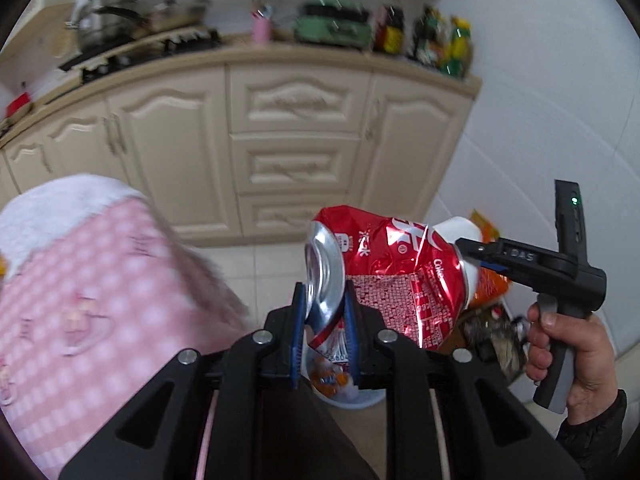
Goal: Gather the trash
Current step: 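Carry the red can and napkin over the blue bin and open both tools, then move both tools back over the table toward the remaining wrappers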
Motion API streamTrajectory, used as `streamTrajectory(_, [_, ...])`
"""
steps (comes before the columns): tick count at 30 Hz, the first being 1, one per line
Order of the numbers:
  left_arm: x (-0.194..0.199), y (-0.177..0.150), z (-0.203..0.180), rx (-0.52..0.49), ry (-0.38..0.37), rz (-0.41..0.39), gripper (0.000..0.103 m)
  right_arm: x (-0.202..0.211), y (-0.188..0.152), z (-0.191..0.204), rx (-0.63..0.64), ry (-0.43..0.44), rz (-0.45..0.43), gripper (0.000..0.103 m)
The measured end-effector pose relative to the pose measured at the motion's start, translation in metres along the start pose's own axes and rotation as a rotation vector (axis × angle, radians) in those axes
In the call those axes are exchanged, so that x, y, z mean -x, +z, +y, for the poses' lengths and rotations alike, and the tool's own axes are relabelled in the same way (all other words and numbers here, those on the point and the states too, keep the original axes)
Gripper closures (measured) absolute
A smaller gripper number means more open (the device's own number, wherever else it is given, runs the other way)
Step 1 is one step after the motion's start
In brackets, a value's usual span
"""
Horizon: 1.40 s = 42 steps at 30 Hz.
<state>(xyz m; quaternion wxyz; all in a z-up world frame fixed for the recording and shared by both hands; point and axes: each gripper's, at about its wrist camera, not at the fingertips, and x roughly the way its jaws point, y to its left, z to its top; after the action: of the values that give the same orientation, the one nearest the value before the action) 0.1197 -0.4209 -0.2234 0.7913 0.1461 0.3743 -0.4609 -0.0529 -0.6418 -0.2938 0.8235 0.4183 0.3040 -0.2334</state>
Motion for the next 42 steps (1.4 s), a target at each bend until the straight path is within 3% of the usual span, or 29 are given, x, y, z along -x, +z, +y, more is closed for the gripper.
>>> streamTrajectory(11, [-0.127,-0.030,-0.036,-0.055,0.000,0.240,0.086,-0.075,-0.028,-0.074,-0.148,-0.057,0.160,0.058])
streamTrajectory(14, [-0.150,-0.036,-0.045,-0.082,0.005,0.289,0.084,-0.085,-0.031,-0.088,-0.203,-0.045,0.185,0.022])
streamTrajectory(15, [-0.159,-0.037,-0.048,-0.089,0.004,0.308,0.076,-0.085,-0.031,-0.092,-0.216,-0.054,0.181,0.019])
streamTrajectory(17, [-0.168,-0.035,-0.048,-0.077,0.025,0.319,0.023,-0.081,-0.032,-0.098,-0.232,-0.076,0.169,0.014])
streamTrajectory(28, [-0.132,-0.022,-0.039,-0.037,0.083,0.247,0.013,-0.049,-0.022,-0.086,-0.207,-0.072,0.101,0.007])
streamTrajectory(42, [-0.048,0.006,-0.044,-0.021,0.046,0.085,0.012,-0.006,-0.001,-0.015,-0.097,-0.031,0.015,0.006])
